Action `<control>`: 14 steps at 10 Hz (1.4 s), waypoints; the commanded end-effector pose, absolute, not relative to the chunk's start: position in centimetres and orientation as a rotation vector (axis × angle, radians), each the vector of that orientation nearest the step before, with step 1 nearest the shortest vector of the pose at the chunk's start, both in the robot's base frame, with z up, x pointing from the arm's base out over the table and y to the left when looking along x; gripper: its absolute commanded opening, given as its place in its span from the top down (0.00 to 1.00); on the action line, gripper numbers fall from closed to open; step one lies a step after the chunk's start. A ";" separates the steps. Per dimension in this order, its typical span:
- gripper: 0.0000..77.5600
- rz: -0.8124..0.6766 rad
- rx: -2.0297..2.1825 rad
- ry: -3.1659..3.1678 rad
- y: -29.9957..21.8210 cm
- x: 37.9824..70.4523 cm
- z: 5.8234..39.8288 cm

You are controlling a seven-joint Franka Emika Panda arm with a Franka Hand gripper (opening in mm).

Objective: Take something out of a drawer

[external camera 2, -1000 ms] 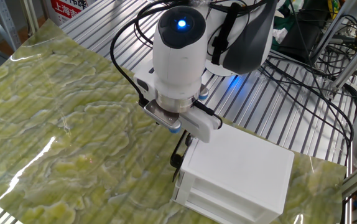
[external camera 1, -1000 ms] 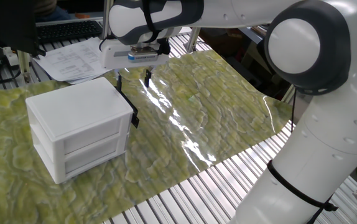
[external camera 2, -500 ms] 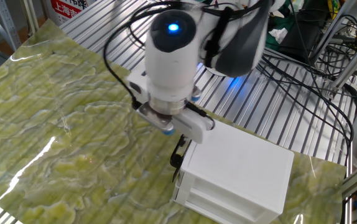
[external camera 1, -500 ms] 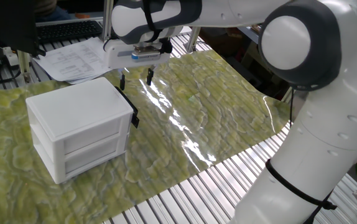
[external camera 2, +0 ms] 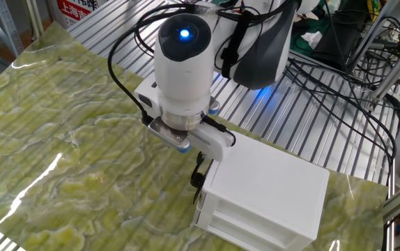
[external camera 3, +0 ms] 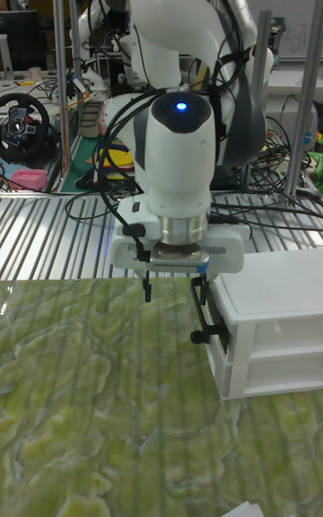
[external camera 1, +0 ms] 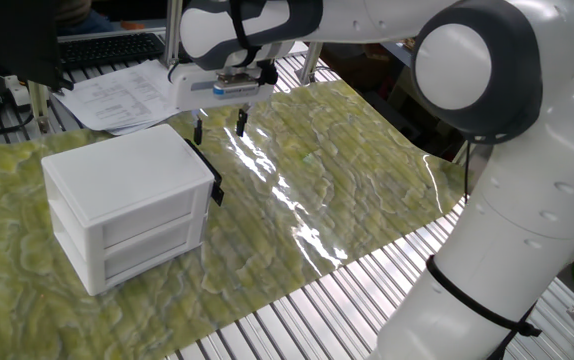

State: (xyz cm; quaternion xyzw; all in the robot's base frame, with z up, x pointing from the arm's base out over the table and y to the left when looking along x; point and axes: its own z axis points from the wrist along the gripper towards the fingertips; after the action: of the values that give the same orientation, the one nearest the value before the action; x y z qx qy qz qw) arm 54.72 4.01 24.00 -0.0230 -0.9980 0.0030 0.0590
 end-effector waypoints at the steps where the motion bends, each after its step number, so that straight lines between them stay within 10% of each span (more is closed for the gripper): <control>1: 0.00 0.012 -0.055 -3.026 4.2 54.5 23.9; 14: 0.00 0.018 -0.005 -3.030 3.8 53.8 21.5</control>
State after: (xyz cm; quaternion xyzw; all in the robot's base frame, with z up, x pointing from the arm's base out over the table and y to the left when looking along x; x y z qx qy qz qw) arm 53.81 4.52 22.43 -0.0024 -0.9982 0.0083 0.0586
